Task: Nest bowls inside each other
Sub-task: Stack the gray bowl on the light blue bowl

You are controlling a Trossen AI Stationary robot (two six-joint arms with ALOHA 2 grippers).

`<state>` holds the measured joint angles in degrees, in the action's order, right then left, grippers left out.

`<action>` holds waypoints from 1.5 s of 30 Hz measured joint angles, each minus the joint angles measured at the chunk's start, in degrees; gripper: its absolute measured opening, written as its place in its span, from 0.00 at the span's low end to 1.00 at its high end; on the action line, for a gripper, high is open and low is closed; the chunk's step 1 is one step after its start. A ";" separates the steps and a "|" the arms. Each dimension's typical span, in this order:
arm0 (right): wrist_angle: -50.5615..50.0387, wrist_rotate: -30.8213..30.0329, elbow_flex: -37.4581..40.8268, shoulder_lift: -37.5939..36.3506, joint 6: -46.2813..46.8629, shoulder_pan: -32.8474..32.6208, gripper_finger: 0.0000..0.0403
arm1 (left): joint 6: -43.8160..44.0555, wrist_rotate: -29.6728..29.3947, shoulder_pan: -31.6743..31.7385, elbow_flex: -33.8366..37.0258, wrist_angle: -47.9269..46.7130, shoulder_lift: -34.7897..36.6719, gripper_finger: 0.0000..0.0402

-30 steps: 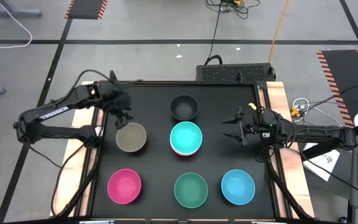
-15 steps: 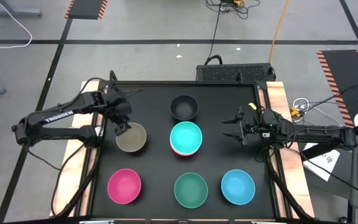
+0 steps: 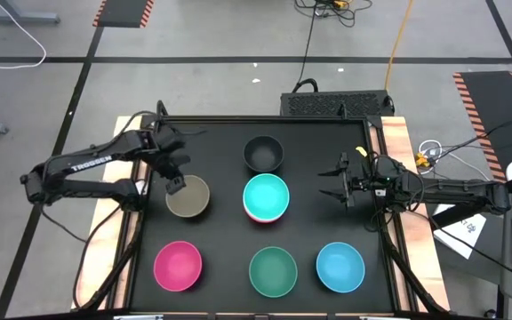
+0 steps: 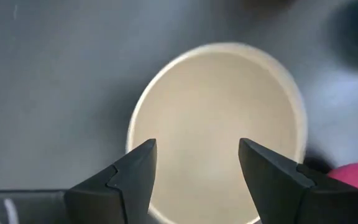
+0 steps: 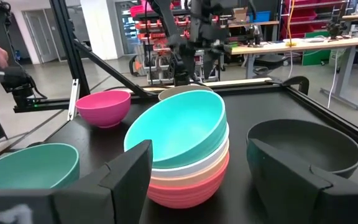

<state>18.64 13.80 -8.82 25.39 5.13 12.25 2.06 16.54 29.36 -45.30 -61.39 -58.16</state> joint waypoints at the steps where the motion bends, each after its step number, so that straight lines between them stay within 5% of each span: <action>1: -0.01 0.00 0.00 0.01 0.00 0.00 0.62 | 0.16 -0.27 -0.25 0.37 0.05 -1.19 0.58; 14: -0.18 0.02 0.00 0.02 0.20 0.00 0.62 | -2.35 -0.13 -0.78 0.88 3.30 -11.38 0.58; 25: -0.18 0.02 -0.02 0.02 0.04 0.01 0.62 | -3.32 1.27 -1.81 -0.32 5.56 -9.81 0.58; 32: -0.08 0.00 -0.02 0.02 0.02 0.00 0.62 | -4.11 -8.37 -2.07 -2.69 1.02 -8.90 0.58; 45: -0.05 -0.07 -0.02 0.02 0.02 0.00 0.62 | -3.42 -10.21 -2.12 -2.42 -0.34 -10.56 0.58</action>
<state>18.59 13.73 -8.84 25.40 5.15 12.25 -1.37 6.32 27.24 -47.72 -61.73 -68.72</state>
